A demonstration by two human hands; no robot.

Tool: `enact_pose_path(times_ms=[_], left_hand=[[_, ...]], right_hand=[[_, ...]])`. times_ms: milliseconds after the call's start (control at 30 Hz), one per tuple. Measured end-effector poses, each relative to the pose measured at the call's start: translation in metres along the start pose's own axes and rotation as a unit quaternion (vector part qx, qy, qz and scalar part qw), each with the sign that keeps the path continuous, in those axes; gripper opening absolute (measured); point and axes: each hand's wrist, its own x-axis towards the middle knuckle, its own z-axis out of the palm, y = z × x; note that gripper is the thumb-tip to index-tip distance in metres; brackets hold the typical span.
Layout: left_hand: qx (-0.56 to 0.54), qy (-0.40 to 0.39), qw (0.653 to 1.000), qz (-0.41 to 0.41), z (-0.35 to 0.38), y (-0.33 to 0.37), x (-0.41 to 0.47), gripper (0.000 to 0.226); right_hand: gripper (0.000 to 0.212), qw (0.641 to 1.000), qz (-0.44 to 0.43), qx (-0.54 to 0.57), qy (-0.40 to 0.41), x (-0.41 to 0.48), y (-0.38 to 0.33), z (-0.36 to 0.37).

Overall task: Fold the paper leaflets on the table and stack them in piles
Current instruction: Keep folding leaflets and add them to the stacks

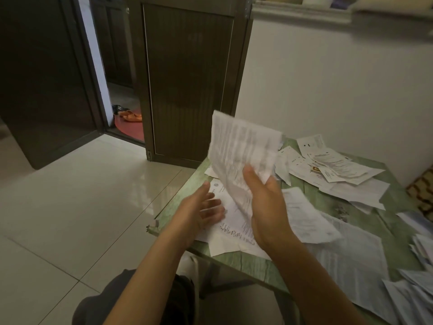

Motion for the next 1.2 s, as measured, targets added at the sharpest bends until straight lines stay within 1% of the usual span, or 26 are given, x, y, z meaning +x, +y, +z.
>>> enact_pose_path(times_ms=[33, 67, 100, 133, 200, 267, 333, 367, 433, 467, 533, 600, 633, 667, 733, 767, 800, 833, 867, 933, 967, 1067, 1100, 1133, 1167, 1200], left_hand=[[-0.001, -0.028, 0.999, -0.02, 0.001, -0.001, -0.001, 0.048], [-0.011, -0.052, 0.998, -0.035, 0.002, -0.002, -0.002, 0.056], [-0.032, -0.072, 0.996, -0.049, 0.004, -0.002, -0.004, 0.059], [-0.06, -0.087, 0.993, -0.061, 0.004, -0.002, -0.006, 0.058], [-0.114, -0.114, 0.984, -0.079, 0.004, 0.0, -0.008, 0.059], [-0.154, -0.141, 0.975, -0.072, 0.002, 0.0, -0.01, 0.055], [-0.164, -0.147, 0.974, -0.047, 0.002, 0.0, -0.01, 0.038], [-0.153, -0.133, 0.979, -0.034, 0.002, -0.001, -0.01, 0.029], [-0.134, -0.092, 0.987, -0.013, 0.001, -0.001, -0.009, 0.021], [-0.13, -0.079, 0.988, -0.003, 0.0, -0.001, -0.009, 0.018], [-0.138, -0.088, 0.986, 0.021, -0.001, 0.001, -0.01, 0.015], [-0.183, -0.12, 0.975, 0.038, -0.001, 0.005, -0.013, 0.018], [-0.208, -0.141, 0.967, 0.043, -0.001, 0.007, -0.014, 0.02], [-0.228, -0.162, 0.959, 0.047, -0.001, 0.008, -0.016, 0.023], [-0.244, -0.198, 0.948, 0.044, -0.001, 0.009, -0.017, 0.034], [-0.246, -0.21, 0.945, 0.042, -0.001, 0.009, -0.018, 0.038], [-0.25, -0.22, 0.942, 0.043, -0.001, 0.01, -0.019, 0.041], [-0.254, -0.226, 0.939, 0.05, -0.001, 0.009, -0.019, 0.044], [-0.258, -0.229, 0.937, 0.061, -0.002, 0.009, -0.02, 0.046], [-0.263, -0.231, 0.933, 0.079, -0.003, 0.008, -0.019, 0.05], [-0.261, -0.233, 0.933, 0.079, -0.004, 0.008, -0.018, 0.051], [-0.238, -0.242, 0.938, 0.063, -0.007, 0.007, -0.016, 0.053], [-0.23, -0.245, 0.94, 0.056, -0.008, 0.008, -0.017, 0.051], [-0.222, -0.248, 0.942, 0.05, -0.008, 0.008, -0.017, 0.049], [-0.213, -0.248, 0.944, 0.044, -0.007, 0.008, -0.018, 0.047], [-0.204, -0.246, 0.947, 0.038, -0.007, 0.009, -0.018, 0.044]], right_hand=[[0.008, 0.994, 0.043, 0.1, 0.004, -0.001, -0.006, 0.003], [0.009, 0.978, 0.078, 0.192, 0.007, -0.002, -0.01, 0.005], [0.016, 0.958, 0.107, 0.266, 0.009, -0.001, -0.011, 0.002], [0.026, 0.939, 0.135, 0.315, 0.011, 0.0, -0.012, -0.001], [0.042, 0.918, 0.175, 0.356, 0.019, 0.003, -0.009, -0.01], [0.047, 0.909, 0.209, 0.36, 0.03, 0.009, 0.003, -0.018], [0.047, 0.916, 0.236, 0.321, 0.049, 0.01, 0.011, -0.022], [0.043, 0.922, 0.242, 0.296, 0.066, 0.011, 0.015, -0.025], [0.032, 0.944, 0.212, 0.232, 0.097, 0.01, 0.02, -0.036], [0.031, 0.96, 0.188, 0.182, 0.105, 0.009, 0.023, -0.043], [0.028, 0.976, 0.154, 0.092, 0.127, 0.005, 0.023, -0.056], [0.023, 0.976, 0.167, 0.038, 0.137, -0.005, 0.021, -0.065], [0.026, 0.975, 0.187, 0.015, 0.123, -0.01, 0.019, -0.068], [0.035, 0.973, 0.214, -0.004, 0.093, -0.016, 0.016, -0.068], [0.057, 0.961, 0.275, -0.021, 0.006, -0.023, 0.012, -0.063], [0.066, 0.952, 0.303, -0.011, -0.033, -0.025, 0.01, -0.059], [0.069, 0.946, 0.32, 0.02, -0.056, -0.025, 0.011, -0.057], [0.067, 0.94, 0.328, 0.069, -0.063, -0.025, 0.012, -0.054], [0.064, 0.935, 0.326, 0.126, -0.056, -0.023, 0.014, -0.054], [0.064, 0.925, 0.297, 0.235, -0.015, -0.019, 0.019, -0.055], [0.069, 0.918, 0.281, 0.279, -0.005, -0.016, 0.022, -0.057], [0.106, 0.892, 0.244, 0.381, -0.009, -0.008, 0.025, -0.064], [0.111, 0.886, 0.236, 0.4, -0.014, -0.006, 0.024, -0.065], [0.11, 0.888, 0.226, 0.399, -0.013, -0.004, 0.024, -0.066], [0.103, 0.901, 0.212, 0.38, -0.004, -0.003, 0.023, -0.066], [0.087, 0.918, 0.194, 0.346, 0.017, -0.003, 0.022, -0.066]])
